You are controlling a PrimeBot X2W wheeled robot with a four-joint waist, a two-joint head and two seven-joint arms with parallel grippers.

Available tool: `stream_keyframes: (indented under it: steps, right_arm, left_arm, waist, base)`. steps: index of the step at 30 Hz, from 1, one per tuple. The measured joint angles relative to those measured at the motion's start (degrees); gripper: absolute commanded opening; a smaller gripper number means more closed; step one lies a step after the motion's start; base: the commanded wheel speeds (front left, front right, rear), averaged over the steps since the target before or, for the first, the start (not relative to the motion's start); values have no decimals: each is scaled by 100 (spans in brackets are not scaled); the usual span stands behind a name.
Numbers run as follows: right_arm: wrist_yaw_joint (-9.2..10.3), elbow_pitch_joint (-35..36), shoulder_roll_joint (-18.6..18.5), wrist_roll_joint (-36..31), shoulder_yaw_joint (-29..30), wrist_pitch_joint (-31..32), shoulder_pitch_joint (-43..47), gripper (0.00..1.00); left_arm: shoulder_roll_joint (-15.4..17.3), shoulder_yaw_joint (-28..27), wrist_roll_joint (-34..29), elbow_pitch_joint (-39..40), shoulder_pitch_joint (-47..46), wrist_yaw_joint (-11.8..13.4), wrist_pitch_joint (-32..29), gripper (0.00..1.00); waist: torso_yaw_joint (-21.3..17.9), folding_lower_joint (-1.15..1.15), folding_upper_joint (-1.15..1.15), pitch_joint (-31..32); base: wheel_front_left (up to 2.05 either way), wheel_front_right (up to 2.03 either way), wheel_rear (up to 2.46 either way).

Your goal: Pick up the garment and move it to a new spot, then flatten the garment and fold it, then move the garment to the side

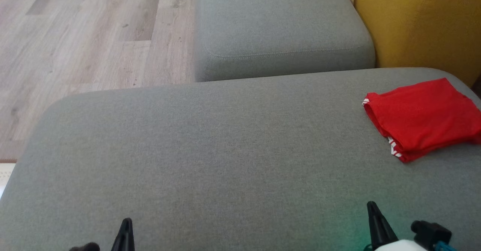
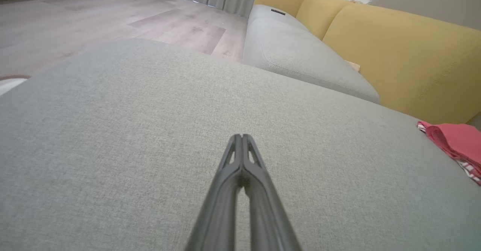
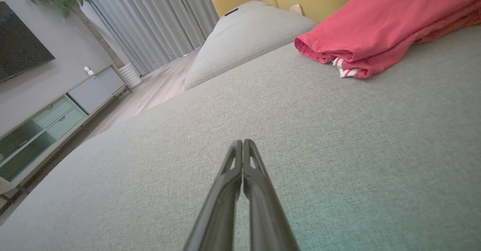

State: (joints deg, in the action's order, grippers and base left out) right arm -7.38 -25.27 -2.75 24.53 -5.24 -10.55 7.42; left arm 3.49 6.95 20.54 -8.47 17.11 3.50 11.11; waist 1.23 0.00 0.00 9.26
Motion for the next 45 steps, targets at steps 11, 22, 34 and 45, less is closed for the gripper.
stream_keyframes:
  steps: [11, 22, 34, 45]
  right_arm:
    - [0, 110, 2, 717, 130, 200, -135, 0]
    - [0, 209, 5, 1435, 259, 361, -262, 0]
    - [0, 301, 8, 2153, 408, 563, -369, 0]
    - [0, 409, 9, 2929, 559, 746, -479, 0]
  left_arm:
    - [5, -53, 801, -88, -209, -107, -152, 0]
    - [10, -160, 1586, -133, -404, -245, -304, 0]
    - [13, -240, 2370, -225, -597, -352, -472, 0]
    - [14, -379, 3212, -302, -816, -459, -657, 0]
  waist:
    - [-13, 0, 0, -101]
    - [-26, 0, 0, -203]
    - [-39, 0, 0, -305]
    - [-54, 0, 0, -414]
  base:
    - [0, 0, 0]
    - [0, 0, 0]
    - [0, 0, 0]
    - [0, 0, 0]
